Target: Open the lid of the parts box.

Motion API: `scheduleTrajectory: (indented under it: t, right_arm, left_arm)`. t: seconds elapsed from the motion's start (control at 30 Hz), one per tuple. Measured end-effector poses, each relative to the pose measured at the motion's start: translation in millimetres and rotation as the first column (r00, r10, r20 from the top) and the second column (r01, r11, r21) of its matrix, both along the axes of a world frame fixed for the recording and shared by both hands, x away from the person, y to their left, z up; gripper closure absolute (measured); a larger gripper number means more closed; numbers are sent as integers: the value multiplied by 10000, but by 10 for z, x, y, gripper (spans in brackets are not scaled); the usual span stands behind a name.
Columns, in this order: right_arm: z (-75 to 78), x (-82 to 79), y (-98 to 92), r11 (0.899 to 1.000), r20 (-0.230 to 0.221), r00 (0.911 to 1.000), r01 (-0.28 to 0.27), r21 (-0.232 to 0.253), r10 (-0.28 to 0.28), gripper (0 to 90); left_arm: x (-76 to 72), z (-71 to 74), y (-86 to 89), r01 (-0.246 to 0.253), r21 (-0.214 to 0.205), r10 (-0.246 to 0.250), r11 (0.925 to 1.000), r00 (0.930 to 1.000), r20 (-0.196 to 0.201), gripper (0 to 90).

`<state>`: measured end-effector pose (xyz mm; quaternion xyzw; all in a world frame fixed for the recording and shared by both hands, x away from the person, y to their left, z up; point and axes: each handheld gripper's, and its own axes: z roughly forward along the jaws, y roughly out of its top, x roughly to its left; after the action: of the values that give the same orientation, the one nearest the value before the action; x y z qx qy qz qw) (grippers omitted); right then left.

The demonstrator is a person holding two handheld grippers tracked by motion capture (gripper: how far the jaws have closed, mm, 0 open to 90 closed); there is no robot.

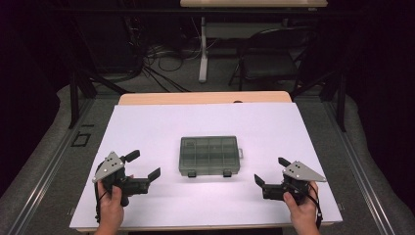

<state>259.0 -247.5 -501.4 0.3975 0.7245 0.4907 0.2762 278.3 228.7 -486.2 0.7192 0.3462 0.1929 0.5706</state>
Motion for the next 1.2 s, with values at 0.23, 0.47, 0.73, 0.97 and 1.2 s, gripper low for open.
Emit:
scheduleTrajectory:
  t: [0.23,0.47,0.73,0.97,1.2]
  right_arm:
    - [39,12,47,9999,-143,9999,54,-107,-56,0]
    - [85,72,110,9997,-484,9988,29,-239,-41,0]
    - [203,146,267,9967,-584,9982,108,-800,-155,45]
    - [274,274,329,9940,-623,9975,277,-1063,-345,152]
    - [256,486,410,9972,-1003,9950,-35,-742,-39,329]
  left_arm:
    - [8,32,-9,-101,-79,100,9999,9998,-162,3]
    - [74,79,-54,-342,-93,335,9994,9973,-654,3]
    - [220,126,-155,-347,488,411,9982,9897,-1369,3]
    - [343,181,-272,-125,810,249,9966,9878,-1535,23]
    - [484,184,-459,187,841,-50,9963,9871,-1598,152]
